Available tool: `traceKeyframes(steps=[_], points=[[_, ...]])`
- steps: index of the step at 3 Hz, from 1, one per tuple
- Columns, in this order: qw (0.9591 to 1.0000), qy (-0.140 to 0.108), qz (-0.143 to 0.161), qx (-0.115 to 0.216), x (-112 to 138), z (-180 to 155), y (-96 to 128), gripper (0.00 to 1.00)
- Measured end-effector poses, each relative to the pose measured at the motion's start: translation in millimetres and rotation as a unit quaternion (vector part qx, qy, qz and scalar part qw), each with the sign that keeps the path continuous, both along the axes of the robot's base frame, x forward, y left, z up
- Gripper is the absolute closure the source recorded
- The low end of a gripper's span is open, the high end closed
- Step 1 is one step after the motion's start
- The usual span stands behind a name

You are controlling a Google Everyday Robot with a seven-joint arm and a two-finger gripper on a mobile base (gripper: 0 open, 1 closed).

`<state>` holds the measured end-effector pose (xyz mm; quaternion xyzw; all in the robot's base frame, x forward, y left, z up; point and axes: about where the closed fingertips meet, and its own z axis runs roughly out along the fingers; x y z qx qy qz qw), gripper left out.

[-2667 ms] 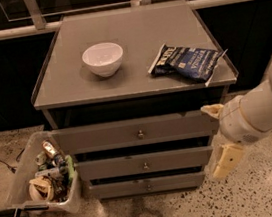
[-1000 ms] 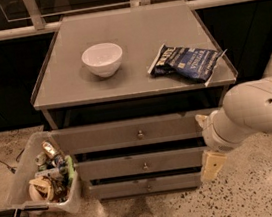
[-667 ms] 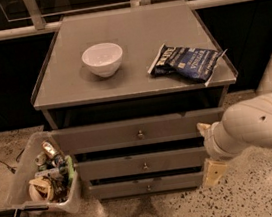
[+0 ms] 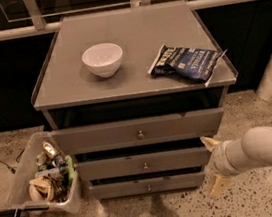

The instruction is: Open bottom drawer

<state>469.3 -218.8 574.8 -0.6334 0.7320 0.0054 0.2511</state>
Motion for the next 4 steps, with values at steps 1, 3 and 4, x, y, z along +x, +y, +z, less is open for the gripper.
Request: traceKeyframes(steps=[1, 3, 4], points=[[0.9983, 0.009, 0.026, 0.051, -3.6, -41.6, 5.1, 0.00], [0.9984, 0.025, 0.034, 0.038, -4.6, -65.4, 23.6, 0.00], [0.9975, 0.049, 0.046, 0.021, -10.8, -113.8, 50.7, 0.00]])
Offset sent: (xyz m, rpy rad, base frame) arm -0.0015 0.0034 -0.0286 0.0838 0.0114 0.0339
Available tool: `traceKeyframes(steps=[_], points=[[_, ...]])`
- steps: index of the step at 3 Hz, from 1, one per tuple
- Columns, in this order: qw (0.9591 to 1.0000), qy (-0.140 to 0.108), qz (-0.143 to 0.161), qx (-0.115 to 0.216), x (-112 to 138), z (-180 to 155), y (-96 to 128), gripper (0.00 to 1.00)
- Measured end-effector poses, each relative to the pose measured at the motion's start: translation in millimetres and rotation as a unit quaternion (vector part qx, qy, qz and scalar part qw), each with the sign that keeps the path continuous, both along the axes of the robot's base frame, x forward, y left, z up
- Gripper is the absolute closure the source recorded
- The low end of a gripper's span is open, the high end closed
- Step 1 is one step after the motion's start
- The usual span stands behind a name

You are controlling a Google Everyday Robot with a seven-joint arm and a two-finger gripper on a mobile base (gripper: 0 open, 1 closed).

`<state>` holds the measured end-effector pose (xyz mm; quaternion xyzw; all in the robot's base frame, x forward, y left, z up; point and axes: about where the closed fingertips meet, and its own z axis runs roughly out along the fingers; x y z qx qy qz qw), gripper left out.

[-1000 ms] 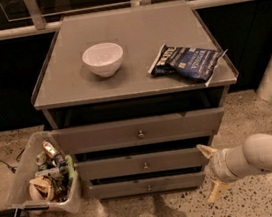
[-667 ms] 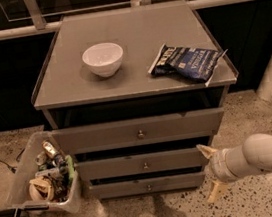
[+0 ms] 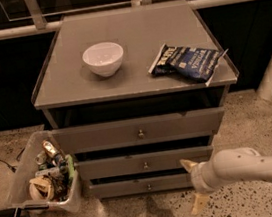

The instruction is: Open bottom drawer

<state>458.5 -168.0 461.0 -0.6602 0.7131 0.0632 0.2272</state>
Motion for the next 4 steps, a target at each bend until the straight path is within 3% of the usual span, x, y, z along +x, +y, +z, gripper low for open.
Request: traceKeyframes(steps=[1, 2, 3, 4], points=[[0.9998, 0.019, 0.007, -0.008, -5.6, -45.4, 22.0, 0.00], [0.9992, 0.037, 0.001, 0.011, -8.0, -81.6, 36.4, 0.00], [0.9980, 0.045, -0.016, 0.041, -0.5, -112.1, 36.5, 0.00], [0.9963, 0.038, -0.042, 0.064, 15.9, -135.2, 25.9, 0.00]])
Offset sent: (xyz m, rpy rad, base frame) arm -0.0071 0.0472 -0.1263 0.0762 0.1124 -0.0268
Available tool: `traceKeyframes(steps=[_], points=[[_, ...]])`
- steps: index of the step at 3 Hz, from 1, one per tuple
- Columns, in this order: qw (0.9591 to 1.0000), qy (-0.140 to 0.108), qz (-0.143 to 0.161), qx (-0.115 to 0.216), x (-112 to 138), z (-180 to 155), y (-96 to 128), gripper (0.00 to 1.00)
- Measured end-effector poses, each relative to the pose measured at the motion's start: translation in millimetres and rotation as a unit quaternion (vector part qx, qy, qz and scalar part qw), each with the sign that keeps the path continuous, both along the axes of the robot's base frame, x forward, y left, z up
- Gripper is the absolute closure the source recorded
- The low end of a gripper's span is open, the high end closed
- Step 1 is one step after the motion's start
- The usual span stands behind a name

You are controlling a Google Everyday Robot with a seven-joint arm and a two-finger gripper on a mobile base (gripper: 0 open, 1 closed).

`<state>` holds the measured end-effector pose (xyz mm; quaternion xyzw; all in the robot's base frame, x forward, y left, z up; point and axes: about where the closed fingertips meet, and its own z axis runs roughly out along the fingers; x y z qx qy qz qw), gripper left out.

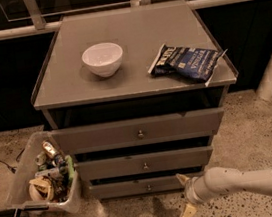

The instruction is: Open bottom drawer

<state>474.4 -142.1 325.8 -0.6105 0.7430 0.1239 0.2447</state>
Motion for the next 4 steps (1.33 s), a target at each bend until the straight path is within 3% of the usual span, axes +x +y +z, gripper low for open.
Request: traceKeyframes(steps=[1, 2, 4], points=[[0.9997, -0.009, -0.017, 0.011, 11.5, -18.9, -10.2, 0.00], [0.9986, -0.026, -0.027, 0.037, 29.1, -59.3, -23.9, 0.00], [0.9982, -0.036, -0.027, 0.039, 39.1, -65.6, -21.8, 0.00]])
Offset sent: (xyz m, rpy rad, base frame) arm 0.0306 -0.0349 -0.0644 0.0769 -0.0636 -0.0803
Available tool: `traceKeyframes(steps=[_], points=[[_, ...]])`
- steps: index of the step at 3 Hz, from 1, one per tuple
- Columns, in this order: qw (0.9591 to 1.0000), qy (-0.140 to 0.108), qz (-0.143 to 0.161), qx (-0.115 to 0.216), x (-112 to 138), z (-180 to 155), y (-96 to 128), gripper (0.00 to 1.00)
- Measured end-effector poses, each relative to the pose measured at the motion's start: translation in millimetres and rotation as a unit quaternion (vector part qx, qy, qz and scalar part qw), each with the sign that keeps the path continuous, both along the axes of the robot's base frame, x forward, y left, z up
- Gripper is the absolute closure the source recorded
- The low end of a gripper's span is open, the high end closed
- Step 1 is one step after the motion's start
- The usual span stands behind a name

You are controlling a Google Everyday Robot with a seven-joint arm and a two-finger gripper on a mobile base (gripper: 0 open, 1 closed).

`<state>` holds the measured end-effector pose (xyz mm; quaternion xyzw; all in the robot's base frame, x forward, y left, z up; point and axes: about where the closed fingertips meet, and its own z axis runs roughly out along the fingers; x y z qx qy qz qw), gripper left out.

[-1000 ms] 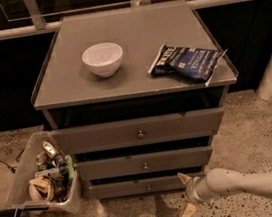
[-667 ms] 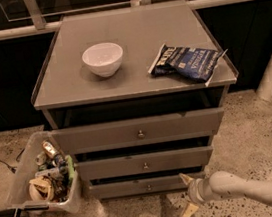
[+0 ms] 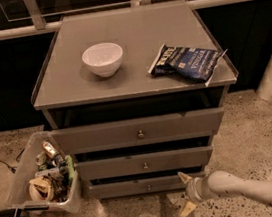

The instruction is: Open bottom drawer

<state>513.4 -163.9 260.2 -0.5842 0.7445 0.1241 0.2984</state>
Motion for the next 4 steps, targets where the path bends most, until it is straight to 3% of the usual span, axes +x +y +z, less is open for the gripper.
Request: traceKeyframes(steps=[2, 3, 4], points=[[0.9982, -0.060, -0.003, -0.004, 47.2, -11.5, -10.5, 0.00], [0.9982, -0.060, -0.003, -0.003, 47.0, -11.7, -10.1, 0.00], [0.9991, -0.042, -0.002, -0.010, 40.9, -35.0, -6.0, 0.00]])
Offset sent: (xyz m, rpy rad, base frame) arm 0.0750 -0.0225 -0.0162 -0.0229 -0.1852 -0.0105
